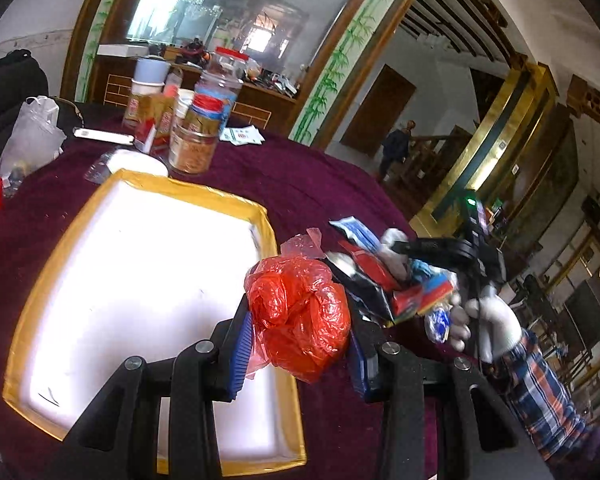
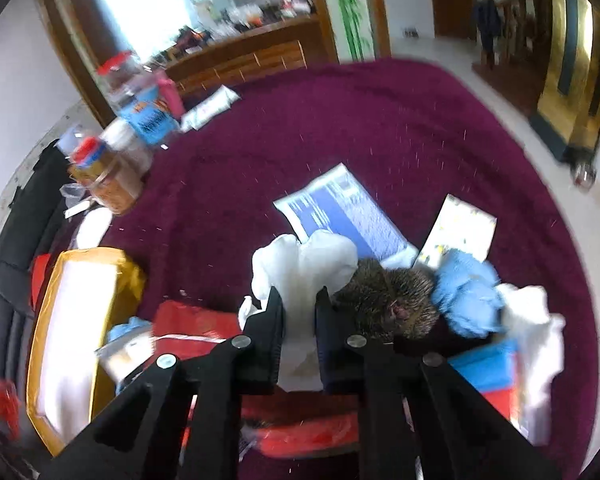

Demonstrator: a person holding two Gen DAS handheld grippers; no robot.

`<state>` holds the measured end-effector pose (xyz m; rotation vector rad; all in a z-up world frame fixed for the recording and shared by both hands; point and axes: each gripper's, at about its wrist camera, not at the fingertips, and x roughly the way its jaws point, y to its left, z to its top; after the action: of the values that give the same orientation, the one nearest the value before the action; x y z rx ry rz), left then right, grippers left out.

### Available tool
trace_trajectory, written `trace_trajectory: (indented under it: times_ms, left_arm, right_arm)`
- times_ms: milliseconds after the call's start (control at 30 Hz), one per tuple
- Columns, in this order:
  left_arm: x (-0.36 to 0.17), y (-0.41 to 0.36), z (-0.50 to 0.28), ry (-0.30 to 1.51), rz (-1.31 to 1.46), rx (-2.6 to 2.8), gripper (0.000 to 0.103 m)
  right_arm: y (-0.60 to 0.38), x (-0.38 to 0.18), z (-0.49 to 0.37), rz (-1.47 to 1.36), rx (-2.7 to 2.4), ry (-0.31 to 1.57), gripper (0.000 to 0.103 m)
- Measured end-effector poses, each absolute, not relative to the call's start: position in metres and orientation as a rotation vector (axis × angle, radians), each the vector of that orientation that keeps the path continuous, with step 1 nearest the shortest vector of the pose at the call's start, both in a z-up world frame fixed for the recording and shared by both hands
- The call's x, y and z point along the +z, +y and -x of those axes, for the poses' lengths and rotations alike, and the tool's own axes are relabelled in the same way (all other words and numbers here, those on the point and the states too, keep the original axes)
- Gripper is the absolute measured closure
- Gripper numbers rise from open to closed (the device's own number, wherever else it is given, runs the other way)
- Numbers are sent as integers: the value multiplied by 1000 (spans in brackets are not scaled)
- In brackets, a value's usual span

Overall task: Organize soft objects
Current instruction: 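Carry the red bag with the left tool while the right tool carries the cloth, then open both tools over the white tray and return to the heap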

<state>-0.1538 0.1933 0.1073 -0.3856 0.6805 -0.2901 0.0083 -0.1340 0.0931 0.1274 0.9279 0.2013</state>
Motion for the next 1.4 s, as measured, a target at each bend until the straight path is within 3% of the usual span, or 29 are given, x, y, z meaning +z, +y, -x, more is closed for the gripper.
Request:
trace_trajectory:
  times_ms: [133, 267, 600, 800, 900, 1033, 1200, 1333, 1400]
  left_arm:
    - [114, 212, 149, 669, 397, -290, 60]
    - [117, 229, 123, 692, 418, -289, 60]
    - [67, 246, 19, 880, 515, -204, 59]
    - [47, 244, -13, 921, 512, -136, 51]
    - [40, 251, -22, 931, 539, -102, 44]
    - [37, 261, -22, 933, 602, -103, 35]
    - [45, 270, -14, 912, 635, -116, 35]
    - [70, 261, 7, 860, 624, -149, 32]
    - [88, 247, 23, 820, 591, -179, 27]
  right_arm:
    - [-110, 145, 30, -75, 296, 800, 90]
    - [-68, 170, 46, -93, 492, 803, 90]
    - [61, 103, 4, -18, 617, 985, 90]
    - [75, 68, -30, -63, 601, 1071, 88]
    - [77, 62, -35, -48, 581, 1082, 80]
    - [71, 72, -33, -37, 570, 1029, 54]
    - [40, 106, -12, -41, 555, 915, 51]
    - [-14, 131, 32, -52, 506, 776, 27]
    - [-39, 132, 46, -63, 475, 748, 27]
